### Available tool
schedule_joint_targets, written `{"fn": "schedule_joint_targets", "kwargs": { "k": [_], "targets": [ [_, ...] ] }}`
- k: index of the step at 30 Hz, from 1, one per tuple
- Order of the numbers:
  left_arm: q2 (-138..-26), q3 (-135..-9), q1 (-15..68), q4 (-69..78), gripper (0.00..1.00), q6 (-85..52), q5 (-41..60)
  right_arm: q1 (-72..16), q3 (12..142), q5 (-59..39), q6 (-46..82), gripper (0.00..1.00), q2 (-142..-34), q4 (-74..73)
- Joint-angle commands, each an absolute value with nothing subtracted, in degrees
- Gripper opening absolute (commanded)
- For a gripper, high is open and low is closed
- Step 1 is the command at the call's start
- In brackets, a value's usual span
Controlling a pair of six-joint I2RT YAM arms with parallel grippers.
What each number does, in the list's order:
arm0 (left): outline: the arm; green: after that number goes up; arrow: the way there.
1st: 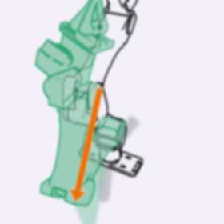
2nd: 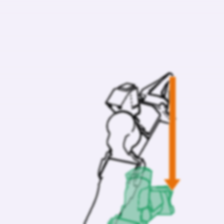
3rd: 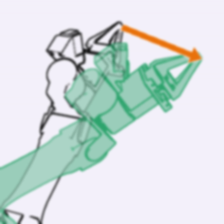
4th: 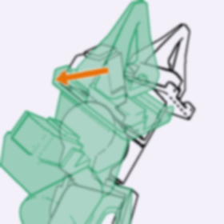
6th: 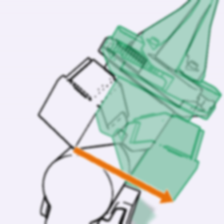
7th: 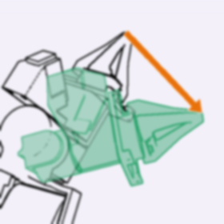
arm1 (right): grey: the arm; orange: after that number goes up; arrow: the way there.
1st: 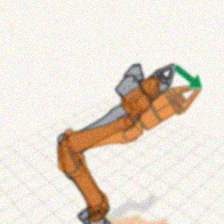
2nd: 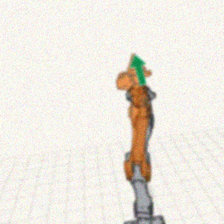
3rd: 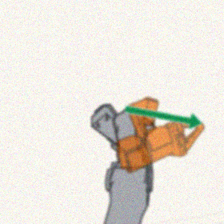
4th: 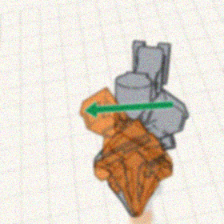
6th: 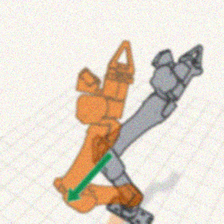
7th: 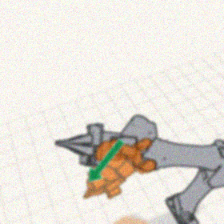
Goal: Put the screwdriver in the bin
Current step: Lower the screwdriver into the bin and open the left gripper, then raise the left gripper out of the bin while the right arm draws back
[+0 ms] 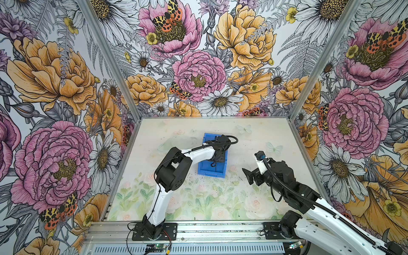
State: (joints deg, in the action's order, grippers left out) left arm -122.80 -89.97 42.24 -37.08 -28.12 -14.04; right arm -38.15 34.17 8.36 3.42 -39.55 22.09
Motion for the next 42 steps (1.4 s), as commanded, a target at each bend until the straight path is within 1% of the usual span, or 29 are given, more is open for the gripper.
{"fn": "schedule_joint_targets", "kwargs": {
  "k": [1, 23, 29, 31, 32, 38, 42],
  "targets": [
    [-120.3, -89.8, 42.1, -37.2, 0.43, -28.3, -14.2, -38.0, 34.9, 9.0, 3.1, 0.99, -39.0, 21.6],
    [-110.1, -90.3, 43.9, -40.8, 0.44, -27.4, -19.5, -37.9, 34.7, 9.1, 3.4, 1.00, -37.9, 21.6],
    [-105.7, -89.2, 45.2, -41.8, 0.49, -27.3, -21.0, -37.9, 34.2, 9.1, 4.1, 1.00, -36.6, 21.7],
    [-104.9, -88.6, 45.8, -42.1, 0.52, -27.4, -21.7, -37.9, 34.1, 9.1, 4.5, 0.99, -36.2, 21.7],
    [-102.2, -88.3, 46.1, -42.2, 0.54, -27.4, -22.1, -37.9, 34.0, 9.1, 4.5, 0.99, -36.0, 21.7],
    [-96.4, -85.4, 48.1, -43.0, 0.64, -28.6, -24.8, -37.9, 34.3, 8.5, 4.6, 1.00, -35.2, 21.7],
    [-92.3, -82.6, 48.8, -43.3, 0.67, -29.4, -26.0, -37.9, 34.5, 8.1, 4.9, 1.00, -34.5, 21.8]
  ]
}}
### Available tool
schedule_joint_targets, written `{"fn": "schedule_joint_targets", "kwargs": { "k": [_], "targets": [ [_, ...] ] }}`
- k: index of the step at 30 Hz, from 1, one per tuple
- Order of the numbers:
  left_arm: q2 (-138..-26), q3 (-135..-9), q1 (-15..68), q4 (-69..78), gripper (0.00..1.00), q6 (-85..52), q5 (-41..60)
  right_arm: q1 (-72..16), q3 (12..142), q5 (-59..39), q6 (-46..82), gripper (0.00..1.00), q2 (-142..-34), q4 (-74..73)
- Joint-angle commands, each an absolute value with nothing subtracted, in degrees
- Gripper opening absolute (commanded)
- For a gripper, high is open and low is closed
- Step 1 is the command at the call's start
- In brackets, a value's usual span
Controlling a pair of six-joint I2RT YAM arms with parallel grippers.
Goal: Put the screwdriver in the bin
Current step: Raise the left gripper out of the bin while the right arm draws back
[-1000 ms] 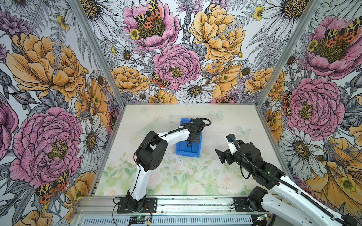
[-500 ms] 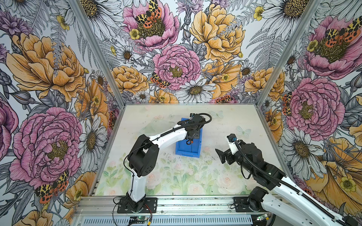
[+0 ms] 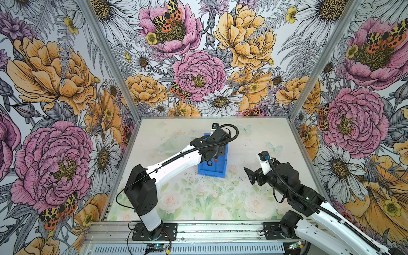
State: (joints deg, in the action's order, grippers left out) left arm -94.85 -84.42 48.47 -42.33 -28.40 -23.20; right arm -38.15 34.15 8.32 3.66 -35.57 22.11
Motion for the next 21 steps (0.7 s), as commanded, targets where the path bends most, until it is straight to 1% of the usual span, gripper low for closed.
{"fn": "schedule_joint_targets", "kwargs": {
  "k": [1, 5, 12, 16, 19, 21],
  "targets": [
    [-91.2, -82.0, 48.8, -43.6, 0.69, -29.4, -26.3, -37.9, 34.5, 8.0, 5.0, 1.00, -34.4, 21.8],
    [-86.2, -78.5, 48.9, -44.6, 0.74, -29.3, -27.4, -37.9, 34.3, 8.6, 6.2, 1.00, -33.4, 22.4],
    [-76.9, -70.5, 46.8, -44.5, 0.78, -28.6, -27.1, -37.9, 35.2, 14.0, 9.9, 1.00, -32.8, 24.0],
    [-72.0, -65.2, 43.3, -44.4, 0.80, -26.6, -24.7, -37.9, 36.0, 18.4, 13.6, 0.99, -33.0, 26.2],
    [-66.9, -61.6, 40.7, -43.8, 0.86, -25.1, -23.5, -37.9, 36.2, 19.8, 15.8, 1.00, -32.1, 27.2],
    [-63.5, -58.6, 37.8, -43.1, 0.89, -24.8, -21.5, -37.9, 36.0, 22.7, 16.8, 0.99, -32.0, 27.5]
  ]
}}
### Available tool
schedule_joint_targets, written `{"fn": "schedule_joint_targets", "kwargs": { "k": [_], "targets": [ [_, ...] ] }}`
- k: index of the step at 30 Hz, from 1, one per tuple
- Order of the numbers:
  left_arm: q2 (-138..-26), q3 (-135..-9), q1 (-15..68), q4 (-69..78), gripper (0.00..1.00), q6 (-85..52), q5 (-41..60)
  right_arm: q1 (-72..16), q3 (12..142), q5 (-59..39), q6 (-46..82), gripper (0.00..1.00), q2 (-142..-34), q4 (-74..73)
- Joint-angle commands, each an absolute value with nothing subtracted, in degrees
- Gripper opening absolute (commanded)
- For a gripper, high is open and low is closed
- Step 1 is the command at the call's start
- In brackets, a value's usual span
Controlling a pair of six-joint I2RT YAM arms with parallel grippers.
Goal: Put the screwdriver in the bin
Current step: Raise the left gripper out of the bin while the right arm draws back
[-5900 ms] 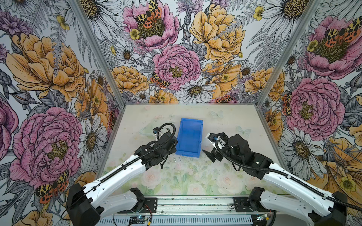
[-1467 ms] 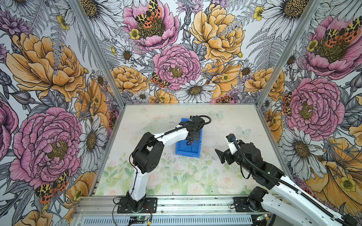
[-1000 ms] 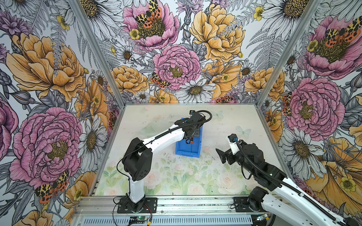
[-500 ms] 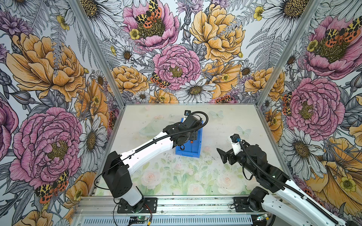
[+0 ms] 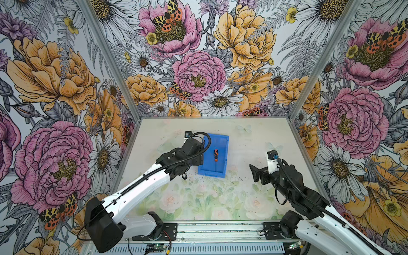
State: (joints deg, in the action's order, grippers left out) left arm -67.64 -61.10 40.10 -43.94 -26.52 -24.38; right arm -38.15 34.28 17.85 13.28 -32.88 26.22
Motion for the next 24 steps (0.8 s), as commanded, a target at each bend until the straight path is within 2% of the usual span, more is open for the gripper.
{"fn": "schedule_joint_targets", "kwargs": {
  "k": [1, 5, 14, 22, 24],
  "targets": [
    [-61.7, -57.1, 35.8, -42.3, 0.90, -24.7, -19.8, -37.9, 35.9, 24.1, 17.2, 0.99, -32.1, 27.6],
    [-55.5, -51.3, 30.3, -39.9, 0.99, -22.8, -15.9, -37.9, 35.7, 28.9, 19.1, 1.00, -32.2, 27.6],
    [-46.1, -42.1, 22.4, -37.9, 0.99, -21.8, -12.4, -37.9, 33.2, 35.2, 23.9, 0.99, -31.1, 27.6],
    [-39.0, -36.4, 21.9, -34.2, 0.99, -23.8, -19.2, -37.6, 29.4, 50.9, 25.0, 1.00, -31.2, 26.8],
    [-37.7, -34.4, 21.8, -32.6, 0.99, -24.3, -22.1, -37.0, 28.0, 52.4, 23.9, 0.99, -30.1, 26.0]
  ]
}}
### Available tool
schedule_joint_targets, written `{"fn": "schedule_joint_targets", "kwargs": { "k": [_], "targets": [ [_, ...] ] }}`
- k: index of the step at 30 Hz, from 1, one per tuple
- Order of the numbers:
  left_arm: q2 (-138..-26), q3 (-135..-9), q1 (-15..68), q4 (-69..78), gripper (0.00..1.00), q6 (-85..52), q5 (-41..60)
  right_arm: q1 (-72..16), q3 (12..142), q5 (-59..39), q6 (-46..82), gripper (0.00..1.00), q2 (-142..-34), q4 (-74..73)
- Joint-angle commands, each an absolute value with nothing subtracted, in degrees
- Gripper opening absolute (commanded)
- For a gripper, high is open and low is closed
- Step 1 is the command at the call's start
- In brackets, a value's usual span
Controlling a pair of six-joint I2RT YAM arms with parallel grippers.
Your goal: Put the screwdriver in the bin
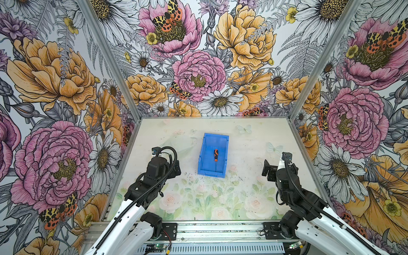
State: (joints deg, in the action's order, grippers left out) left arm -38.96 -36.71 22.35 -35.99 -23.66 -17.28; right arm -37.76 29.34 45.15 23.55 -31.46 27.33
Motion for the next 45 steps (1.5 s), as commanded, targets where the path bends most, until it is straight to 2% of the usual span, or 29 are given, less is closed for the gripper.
{"fn": "schedule_joint_targets", "kwargs": {
  "k": [1, 8, 15, 20, 27, 33, 45],
  "targets": [
    [-37.3, -33.5, 21.7, -31.7, 0.99, -24.6, -23.8, -36.6, 27.1, 52.3, 22.9, 0.99, -29.3, 25.4],
    [-39.5, -30.5, 18.4, -23.3, 0.99, -16.1, -21.4, -34.0, 19.3, 50.9, 12.3, 0.99, -23.5, 17.5],
    [-41.4, -24.5, 17.5, -10.0, 0.99, -6.4, -22.0, -28.2, 12.1, 41.8, 6.9, 1.00, -18.8, 9.4],
    [-43.8, -20.7, 15.2, 0.1, 0.99, -2.4, -22.7, -23.5, 9.6, 36.4, 5.9, 0.99, -20.3, 4.5],
    [-52.0, -15.6, 11.7, 14.0, 0.99, -3.8, -22.0, -15.6, 9.7, 28.1, 5.3, 0.99, -32.3, -4.9],
    [-59.4, -16.8, 10.0, 22.4, 0.99, -2.0, -21.3, -10.1, 9.7, 20.1, 4.5, 1.00, -42.6, -17.5],
    [-75.9, -22.9, 5.5, 35.4, 0.99, 0.7, -16.5, -4.6, 14.7, 15.3, 5.1, 0.99, -63.1, -32.5]
  ]
}}
